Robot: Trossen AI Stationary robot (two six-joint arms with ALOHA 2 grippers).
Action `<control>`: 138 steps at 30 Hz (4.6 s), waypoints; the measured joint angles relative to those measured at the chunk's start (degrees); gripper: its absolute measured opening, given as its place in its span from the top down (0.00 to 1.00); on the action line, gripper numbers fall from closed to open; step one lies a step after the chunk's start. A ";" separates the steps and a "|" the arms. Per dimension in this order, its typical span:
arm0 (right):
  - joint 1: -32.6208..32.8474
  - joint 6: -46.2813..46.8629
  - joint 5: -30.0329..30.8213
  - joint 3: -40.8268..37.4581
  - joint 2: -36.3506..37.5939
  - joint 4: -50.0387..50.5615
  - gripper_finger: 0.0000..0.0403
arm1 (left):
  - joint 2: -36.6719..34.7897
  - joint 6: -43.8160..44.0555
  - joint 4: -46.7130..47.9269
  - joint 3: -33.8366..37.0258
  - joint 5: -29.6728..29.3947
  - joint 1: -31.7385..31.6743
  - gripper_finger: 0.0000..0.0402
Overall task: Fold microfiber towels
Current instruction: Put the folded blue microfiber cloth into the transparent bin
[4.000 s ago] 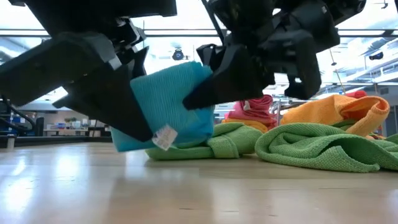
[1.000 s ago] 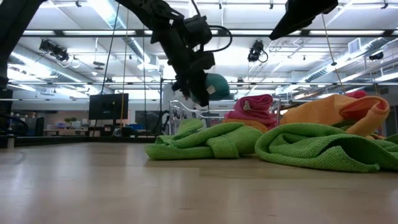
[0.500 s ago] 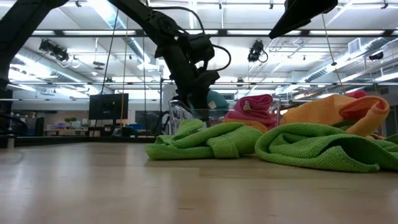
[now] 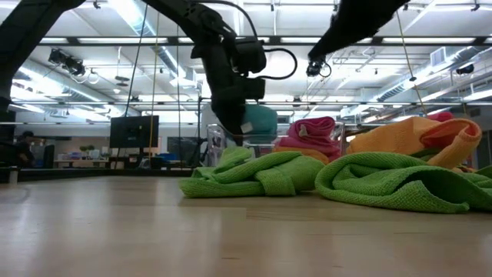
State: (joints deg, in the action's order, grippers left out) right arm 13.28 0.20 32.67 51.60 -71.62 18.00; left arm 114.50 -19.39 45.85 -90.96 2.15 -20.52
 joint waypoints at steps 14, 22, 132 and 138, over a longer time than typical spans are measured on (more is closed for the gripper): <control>-24.94 1.69 -33.27 -7.46 -0.86 -17.94 0.40 | 0.00 -28.19 5.72 -1.94 -0.70 0.18 0.80; -26.25 3.10 -36.94 -7.39 -1.24 -17.74 0.40 | 0.00 -43.86 0.22 -1.94 -0.66 0.35 0.81; -21.79 -12.45 -15.76 -7.33 -1.85 -19.91 0.79 | -5.62 -14.59 -15.75 -4.17 5.99 2.96 0.31; -21.77 -12.15 -15.78 -7.33 -1.85 -19.78 0.79 | -5.14 -14.86 -15.96 -4.17 6.00 3.00 0.40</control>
State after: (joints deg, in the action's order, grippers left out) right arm -8.49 -11.95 16.88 44.27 -73.47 -1.78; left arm 109.36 -34.24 29.89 -95.13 8.16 -17.52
